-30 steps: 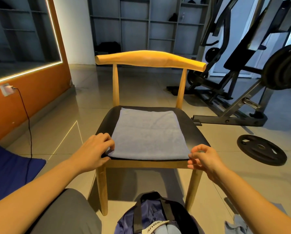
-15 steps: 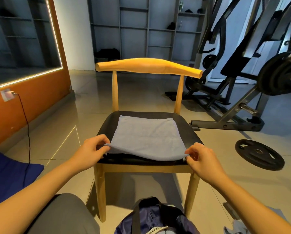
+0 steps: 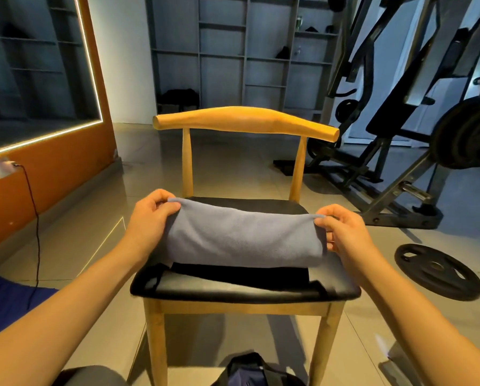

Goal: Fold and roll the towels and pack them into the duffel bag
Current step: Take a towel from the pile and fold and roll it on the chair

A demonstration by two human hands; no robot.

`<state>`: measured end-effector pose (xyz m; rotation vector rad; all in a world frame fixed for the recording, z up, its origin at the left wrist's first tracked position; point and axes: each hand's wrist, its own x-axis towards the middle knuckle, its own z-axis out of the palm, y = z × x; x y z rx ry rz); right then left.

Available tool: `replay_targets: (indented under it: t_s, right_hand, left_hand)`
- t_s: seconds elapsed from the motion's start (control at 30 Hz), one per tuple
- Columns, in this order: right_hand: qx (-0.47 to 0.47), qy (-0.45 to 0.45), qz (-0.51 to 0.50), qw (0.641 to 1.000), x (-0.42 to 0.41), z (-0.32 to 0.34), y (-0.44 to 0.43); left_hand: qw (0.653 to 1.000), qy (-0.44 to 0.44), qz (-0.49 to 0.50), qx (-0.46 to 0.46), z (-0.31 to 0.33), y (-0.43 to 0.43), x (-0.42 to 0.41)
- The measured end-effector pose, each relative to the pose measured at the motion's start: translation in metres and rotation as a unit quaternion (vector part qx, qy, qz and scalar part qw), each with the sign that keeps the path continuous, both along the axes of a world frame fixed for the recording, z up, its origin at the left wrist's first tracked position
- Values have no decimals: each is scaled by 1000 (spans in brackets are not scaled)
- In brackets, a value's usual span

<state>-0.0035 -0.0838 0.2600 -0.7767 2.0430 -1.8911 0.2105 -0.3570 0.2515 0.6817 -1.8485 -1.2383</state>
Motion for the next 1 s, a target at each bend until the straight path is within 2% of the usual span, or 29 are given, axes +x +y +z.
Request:
replay_targets:
  t_s: [0.17, 0.27, 0.33, 0.4, 0.53, 0.7, 0.77, 0.83, 0.93, 1.0]
  right_hand:
    - [9, -81, -59, 995, -57, -8, -58]
    - [132, -147, -38, 980, -80, -39, -77]
    - [230, -136, -32, 963, -87, -53, -81]
    - [267, -113, -37, 956, -95, -55, -83]
    - [294, -83, -5, 952, -103, -52, -85]
    - [254, -101, -18, 962, -108, -65, -87]
    - [276, -53, -42, 959, -109, -71, -92]
    - [338, 46, -70, 937, -114, -79, -98]
    - [401, 198, -92, 890, -119, -79, -102]
    - [402, 218, -32, 889, -120, -74, -104]
  left_hand:
    - [996, 17, 69, 45, -6, -25, -52]
    - [989, -96, 64, 91, -34, -47, -77]
    - [972, -202, 42, 109, -51, -59, -83]
    - [961, -258, 38, 97, -57, -69, -87]
    - [958, -274, 43, 76, -55, -79, -91]
    - [956, -286, 60, 39, -67, -87, -98]
    - [951, -303, 64, -4, -68, -85, -102]
    - [937, -337, 72, -59, -70, -84, -104]
    - [886, -446, 66, -108, -61, -83, -99]
    - [850, -520, 27, -86, -52, -82, -92]
